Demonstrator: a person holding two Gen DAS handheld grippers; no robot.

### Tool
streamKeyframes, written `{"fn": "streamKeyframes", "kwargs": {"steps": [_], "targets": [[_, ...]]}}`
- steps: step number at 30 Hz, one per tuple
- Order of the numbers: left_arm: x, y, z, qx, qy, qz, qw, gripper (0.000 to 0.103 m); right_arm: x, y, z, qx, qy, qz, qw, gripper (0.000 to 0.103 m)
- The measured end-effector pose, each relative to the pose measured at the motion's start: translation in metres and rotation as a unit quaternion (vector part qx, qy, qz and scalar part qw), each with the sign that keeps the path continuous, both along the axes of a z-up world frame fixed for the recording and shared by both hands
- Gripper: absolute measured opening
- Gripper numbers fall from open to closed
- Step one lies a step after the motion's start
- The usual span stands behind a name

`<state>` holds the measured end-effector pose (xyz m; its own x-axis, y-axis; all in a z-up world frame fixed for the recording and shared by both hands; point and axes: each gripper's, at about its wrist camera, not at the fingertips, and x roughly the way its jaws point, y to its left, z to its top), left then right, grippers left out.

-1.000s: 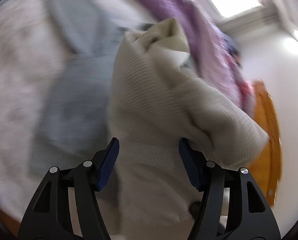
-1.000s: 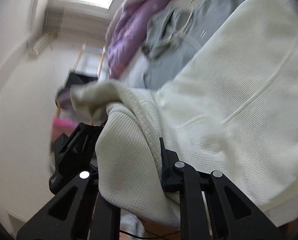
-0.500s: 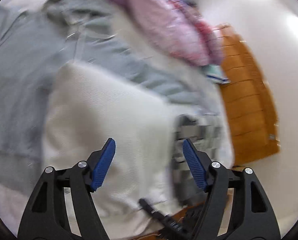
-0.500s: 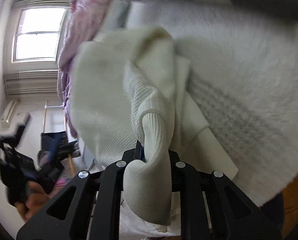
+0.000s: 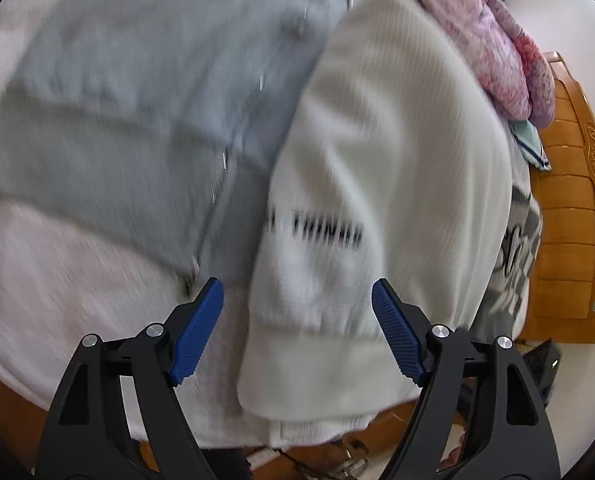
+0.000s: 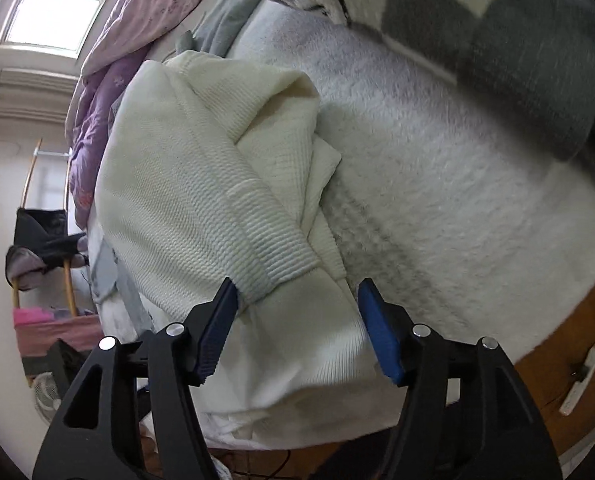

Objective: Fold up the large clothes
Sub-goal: 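Fold the jacket over onto itself with the left tool while the right tool holds the sleeve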

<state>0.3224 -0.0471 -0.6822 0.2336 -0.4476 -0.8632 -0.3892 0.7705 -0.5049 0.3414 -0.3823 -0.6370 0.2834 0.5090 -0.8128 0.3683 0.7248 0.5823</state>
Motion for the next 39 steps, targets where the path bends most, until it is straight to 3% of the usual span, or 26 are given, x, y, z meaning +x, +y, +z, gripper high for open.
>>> {"fn": "streamKeyframes", "kwargs": {"steps": [6,9,11,13,14,16,18,20,22,24,29,31,32,34,36,39], "targets": [[-0.01,-0.013,-0.023,-0.003,0.017,-0.009,0.9998,0.077,-0.007,-0.014,0.014,-0.037,0.004,-0.009,0.999,0.06],[-0.007,-0.013,-0.03,-0.009,0.021,-0.004,0.9997,0.08,-0.009,-0.007,0.028,-0.058,-0.024,0.014,0.998,0.06],[-0.008,-0.011,-0.033,-0.013,0.023,-0.003,0.9997,0.081,-0.005,0.007,0.037,-0.072,-0.052,0.03,0.996,0.048],[-0.01,-0.009,-0.031,-0.017,0.023,0.001,0.9996,0.081,-0.003,0.018,0.044,-0.064,-0.08,0.049,0.993,0.022],[-0.011,-0.008,-0.031,-0.023,0.024,0.005,0.9994,0.081,0.0,0.027,0.043,-0.058,-0.083,0.066,0.993,0.018],[-0.02,-0.001,-0.034,-0.045,0.033,0.021,0.9982,0.081,0.005,0.039,0.027,-0.043,-0.069,0.088,0.993,0.003],[-0.031,0.003,-0.039,-0.055,0.04,0.02,0.9975,0.081,0.008,0.043,0.002,-0.059,-0.034,0.097,0.993,0.002],[-0.032,-0.002,-0.039,-0.04,0.035,0.004,0.9986,0.084,0.007,0.039,-0.029,-0.07,0.004,0.085,0.994,0.0],[-0.029,-0.01,-0.04,-0.025,0.032,-0.016,0.9991,0.092,0.003,0.031,-0.045,-0.053,0.01,0.064,0.997,0.0],[-0.026,-0.016,-0.039,-0.007,0.033,-0.032,0.9989,0.093,0.004,0.03,-0.05,-0.049,0.013,0.057,0.997,0.0],[-0.018,-0.023,-0.018,0.003,0.027,-0.067,0.9974,0.05,-0.005,0.022,-0.049,-0.013,0.012,0.023,1.0,0.0],[-0.017,-0.019,-0.006,-0.004,0.028,-0.072,0.997,0.03,-0.017,0.011,-0.047,0.03,0.013,-0.021,0.999,0.009],[-0.017,-0.014,-0.003,-0.014,0.027,-0.07,0.9971,0.028,-0.023,0.007,-0.044,0.04,0.012,-0.035,0.998,0.016],[-0.013,-0.006,0.01,-0.042,0.03,-0.06,0.9969,0.026,-0.043,-0.003,-0.038,0.087,0.004,-0.095,0.992,0.064],[-0.008,-0.002,0.023,-0.069,0.024,-0.051,0.996,0.026,-0.068,-0.013,-0.04,0.158,0.0,-0.169,0.973,0.073],[-0.001,0.003,0.04,-0.098,0.017,-0.04,0.9942,0.026,-0.102,-0.017,-0.06,0.236,0.031,-0.249,0.939,0.073]]}}
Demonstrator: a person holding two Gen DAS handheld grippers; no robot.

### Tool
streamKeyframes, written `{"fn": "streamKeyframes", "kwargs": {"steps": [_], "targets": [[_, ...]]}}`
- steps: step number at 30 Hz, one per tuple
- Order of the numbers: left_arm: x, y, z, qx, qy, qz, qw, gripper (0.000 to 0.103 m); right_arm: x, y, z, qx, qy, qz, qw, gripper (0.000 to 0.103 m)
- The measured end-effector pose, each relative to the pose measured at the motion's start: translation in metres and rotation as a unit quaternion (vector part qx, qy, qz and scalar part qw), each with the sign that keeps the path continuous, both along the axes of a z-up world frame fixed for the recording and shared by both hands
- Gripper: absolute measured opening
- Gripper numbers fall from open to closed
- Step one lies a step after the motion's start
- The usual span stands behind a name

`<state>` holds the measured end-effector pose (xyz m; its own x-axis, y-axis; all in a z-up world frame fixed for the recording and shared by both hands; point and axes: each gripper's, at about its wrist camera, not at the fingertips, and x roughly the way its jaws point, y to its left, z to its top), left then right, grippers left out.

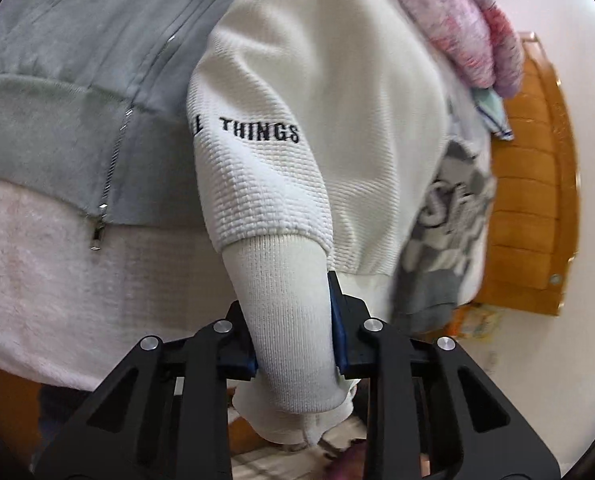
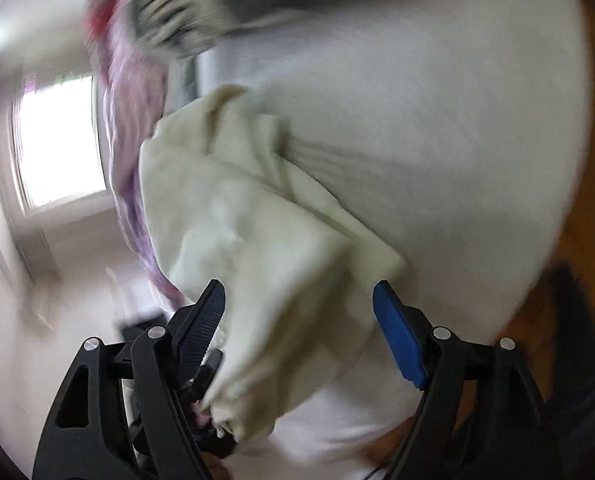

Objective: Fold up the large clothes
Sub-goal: 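Fold the jacket over onto itself with the left tool while the right tool holds the sleeve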

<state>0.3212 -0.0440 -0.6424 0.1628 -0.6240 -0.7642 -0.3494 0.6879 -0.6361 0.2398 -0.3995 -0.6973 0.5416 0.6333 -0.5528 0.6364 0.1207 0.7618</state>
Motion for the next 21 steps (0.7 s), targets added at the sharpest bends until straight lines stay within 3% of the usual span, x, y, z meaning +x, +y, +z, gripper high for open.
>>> {"fn": "streamKeyframes", "kwargs": {"steps": [2,6,11,14,17,21], "targets": [[0.005,0.001,0.01,-0.004,-0.01,-0.008,0.9999,0.026,-0.022,0.008,-0.018,0.063,0.009,-0.053,0.997,0.075],[0.007,0.001,0.017,-0.003,-0.015,-0.017,0.9997,0.026,-0.032,0.024,-0.037,0.111,0.013,-0.095,0.989,0.08],[0.01,-0.01,0.009,-0.014,-0.006,-0.007,0.9999,0.026,-0.032,0.045,-0.063,0.207,-0.058,-0.139,0.967,0.086],[0.01,-0.013,0.001,-0.026,0.003,0.007,0.9996,0.026,-0.031,0.066,-0.065,0.223,-0.077,-0.141,0.961,0.087],[0.009,-0.007,-0.003,-0.041,0.013,0.023,0.9988,0.026,-0.038,0.067,-0.05,0.183,-0.087,-0.111,0.973,0.087],[0.009,-0.007,-0.004,-0.041,0.014,0.021,0.9988,0.026,-0.039,0.071,-0.035,0.187,-0.107,-0.099,0.971,0.09]]}}
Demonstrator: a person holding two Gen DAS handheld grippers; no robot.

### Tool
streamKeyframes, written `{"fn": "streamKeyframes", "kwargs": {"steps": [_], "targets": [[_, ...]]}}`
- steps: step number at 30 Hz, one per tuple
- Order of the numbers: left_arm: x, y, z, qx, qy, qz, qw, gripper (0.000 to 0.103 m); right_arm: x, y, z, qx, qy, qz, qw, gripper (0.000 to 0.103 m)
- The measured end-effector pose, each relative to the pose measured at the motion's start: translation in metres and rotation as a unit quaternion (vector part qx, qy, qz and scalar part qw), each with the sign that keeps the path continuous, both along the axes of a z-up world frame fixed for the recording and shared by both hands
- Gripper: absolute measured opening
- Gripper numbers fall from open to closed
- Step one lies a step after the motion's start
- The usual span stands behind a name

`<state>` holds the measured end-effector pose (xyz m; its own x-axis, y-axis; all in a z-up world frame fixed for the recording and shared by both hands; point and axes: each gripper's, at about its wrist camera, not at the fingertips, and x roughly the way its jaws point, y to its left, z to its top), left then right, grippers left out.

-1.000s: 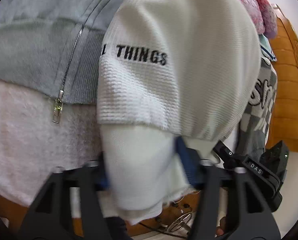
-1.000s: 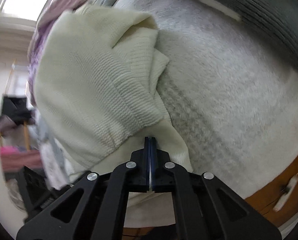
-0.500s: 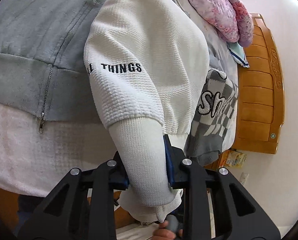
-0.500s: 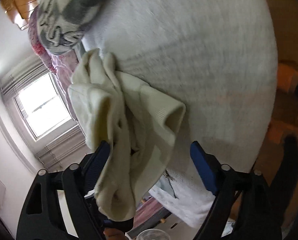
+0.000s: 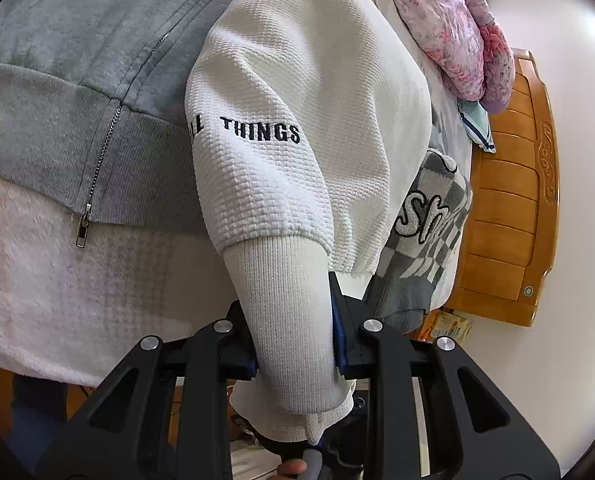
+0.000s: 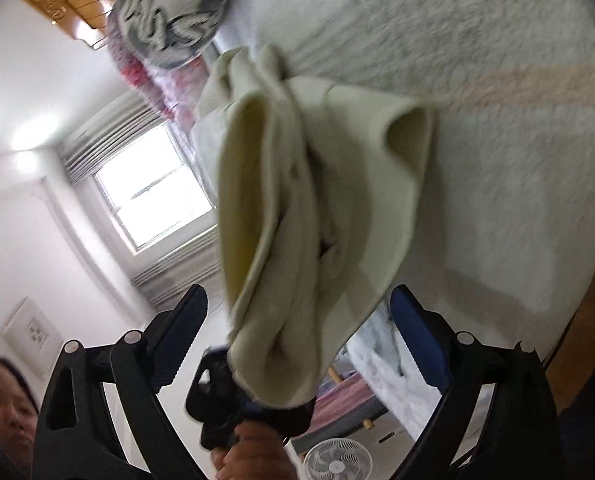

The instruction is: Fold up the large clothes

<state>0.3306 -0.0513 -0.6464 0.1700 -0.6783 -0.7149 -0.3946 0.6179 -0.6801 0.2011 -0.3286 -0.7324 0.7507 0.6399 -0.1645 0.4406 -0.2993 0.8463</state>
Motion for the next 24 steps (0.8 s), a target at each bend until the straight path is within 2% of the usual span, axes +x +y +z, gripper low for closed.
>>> {"fn": "streamKeyframes", "kwargs": {"steps": [4,9,12,17,18,19,20,23,24], "targets": [[-0.002,-0.004,-0.001,0.008,-0.001,-0.002,1.0,0.026,0.019,0.007,-0.004,0.019,0.014,-0.011,1.0,0.092],[0.0,-0.007,-0.001,0.006,0.002,-0.003,1.0,0.026,0.029,0.015,-0.019,-0.003,0.083,0.009,0.996,0.092],[0.0,-0.006,-0.002,-0.004,0.004,0.004,1.0,0.026,0.043,0.01,-0.02,-0.037,0.082,0.008,0.996,0.093],[-0.001,-0.006,-0.008,-0.007,0.006,0.007,0.9999,0.026,0.068,0.009,-0.026,-0.042,0.072,0.015,0.996,0.094],[-0.002,-0.005,-0.009,-0.005,0.006,0.005,1.0,0.026,0.071,0.008,-0.022,-0.056,0.063,0.016,0.996,0.09],[-0.002,-0.005,-0.01,-0.002,0.006,0.004,1.0,0.027,0.077,0.004,-0.015,-0.072,0.059,0.021,0.995,0.077],[-0.002,-0.005,-0.011,0.004,0.007,0.004,1.0,0.027,0.081,0.002,-0.005,-0.082,0.042,0.024,0.995,0.068],[-0.002,-0.005,-0.019,0.02,0.013,0.012,0.9996,0.036,0.09,-0.001,0.011,-0.115,0.034,0.051,0.991,0.06],[-0.001,-0.006,-0.024,0.024,0.014,0.018,0.9994,0.046,0.093,-0.001,0.013,-0.124,0.033,0.06,0.99,0.058]]}}
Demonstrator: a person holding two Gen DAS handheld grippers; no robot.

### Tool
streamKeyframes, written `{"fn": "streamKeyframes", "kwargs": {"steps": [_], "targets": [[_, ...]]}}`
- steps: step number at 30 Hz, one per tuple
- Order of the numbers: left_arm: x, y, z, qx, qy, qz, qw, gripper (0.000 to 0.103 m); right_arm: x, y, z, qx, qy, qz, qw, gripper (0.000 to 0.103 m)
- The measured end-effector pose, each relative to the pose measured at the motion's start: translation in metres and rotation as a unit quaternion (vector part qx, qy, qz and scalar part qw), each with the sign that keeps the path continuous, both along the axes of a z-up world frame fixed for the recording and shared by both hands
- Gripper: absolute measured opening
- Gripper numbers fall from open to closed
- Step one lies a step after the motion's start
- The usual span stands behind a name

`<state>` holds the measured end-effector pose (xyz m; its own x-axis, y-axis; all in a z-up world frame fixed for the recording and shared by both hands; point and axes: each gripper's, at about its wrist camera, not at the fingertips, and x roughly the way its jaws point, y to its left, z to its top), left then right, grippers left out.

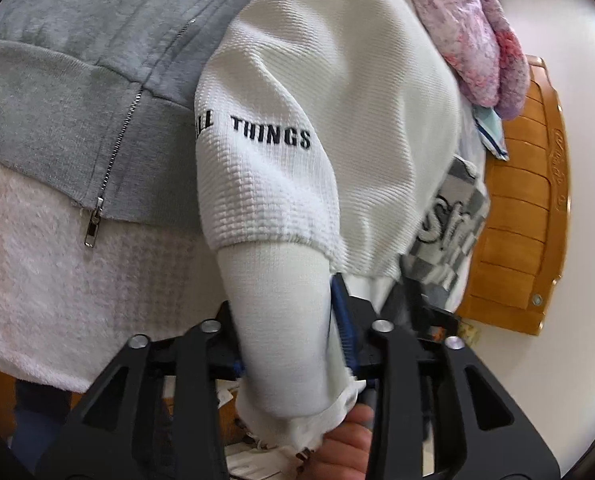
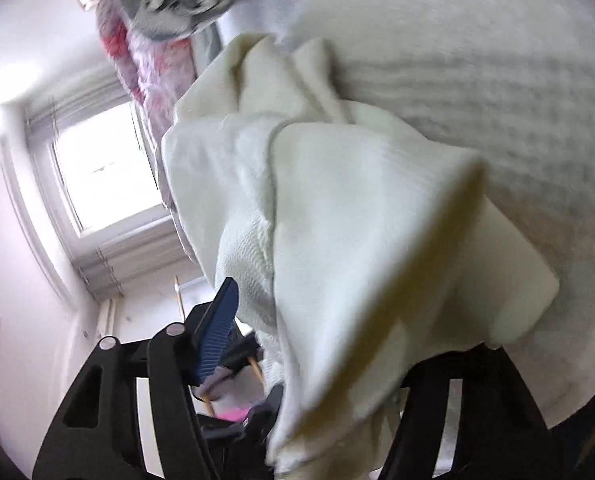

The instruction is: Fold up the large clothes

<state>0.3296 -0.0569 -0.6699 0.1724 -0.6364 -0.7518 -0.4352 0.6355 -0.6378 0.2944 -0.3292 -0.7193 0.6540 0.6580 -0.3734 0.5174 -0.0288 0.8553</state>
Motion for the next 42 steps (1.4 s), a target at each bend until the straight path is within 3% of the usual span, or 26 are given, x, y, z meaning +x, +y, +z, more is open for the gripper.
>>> {"fn": "streamKeyframes", "kwargs": {"steps": [3,4,5,6,7,10,13,19,26,32,36,38,40,42], "targets": [[0.007,-0.007,-0.017,0.016,0.005,0.011,0.9998,0.064,0.01,0.001,0.003,-0.037,0.017,0.03,0.999,0.049],[0.01,-0.01,-0.022,0.022,0.007,0.01,0.9997,0.064,0.01,0.002,0.004,-0.046,0.021,0.035,0.998,0.041],[0.014,-0.013,-0.023,0.036,0.003,0.005,0.9993,0.059,0.012,0.002,0.008,-0.064,0.028,0.048,0.996,0.037],[0.016,-0.016,-0.018,0.049,-0.006,-0.003,0.9988,0.042,0.014,0.002,0.015,-0.082,0.026,0.061,0.994,0.031],[0.018,-0.021,-0.007,0.063,-0.024,-0.023,0.9975,0.032,0.016,0.002,0.026,-0.105,0.02,0.077,0.991,0.027],[0.018,-0.026,0.03,0.067,-0.07,-0.047,0.9942,0.027,0.024,0.004,0.065,-0.171,-0.019,0.12,0.978,0.022],[0.022,-0.034,0.078,0.082,-0.12,-0.065,0.9873,0.027,0.031,0.003,0.106,-0.17,-0.065,0.126,0.975,0.021],[0.032,-0.052,0.163,0.042,-0.186,-0.06,0.9798,0.027,0.056,-0.016,0.206,-0.19,-0.135,0.117,0.965,0.02],[0.036,-0.098,0.253,0.023,-0.261,-0.069,0.9625,0.027,0.063,-0.046,0.297,-0.219,-0.194,0.108,0.95,0.021],[0.06,-0.155,0.3,0.011,-0.329,-0.082,0.9407,0.027,0.095,-0.096,0.352,-0.238,-0.245,0.082,0.936,0.021],[0.088,-0.218,0.32,0.01,-0.395,-0.086,0.9146,0.027,0.118,-0.154,0.372,-0.252,-0.293,0.053,0.921,0.02],[0.092,-0.248,0.319,0.008,-0.423,-0.088,0.902,0.027,0.119,-0.185,0.369,-0.261,-0.309,0.041,0.914,0.02],[0.088,-0.292,0.303,0.039,-0.459,-0.105,0.8813,0.027,0.117,-0.221,0.353,-0.273,-0.315,0.038,0.908,0.02],[0.085,-0.33,0.27,0.073,-0.455,-0.132,0.8778,0.027,0.116,-0.251,0.313,-0.297,-0.277,0.049,0.913,0.02]]}}
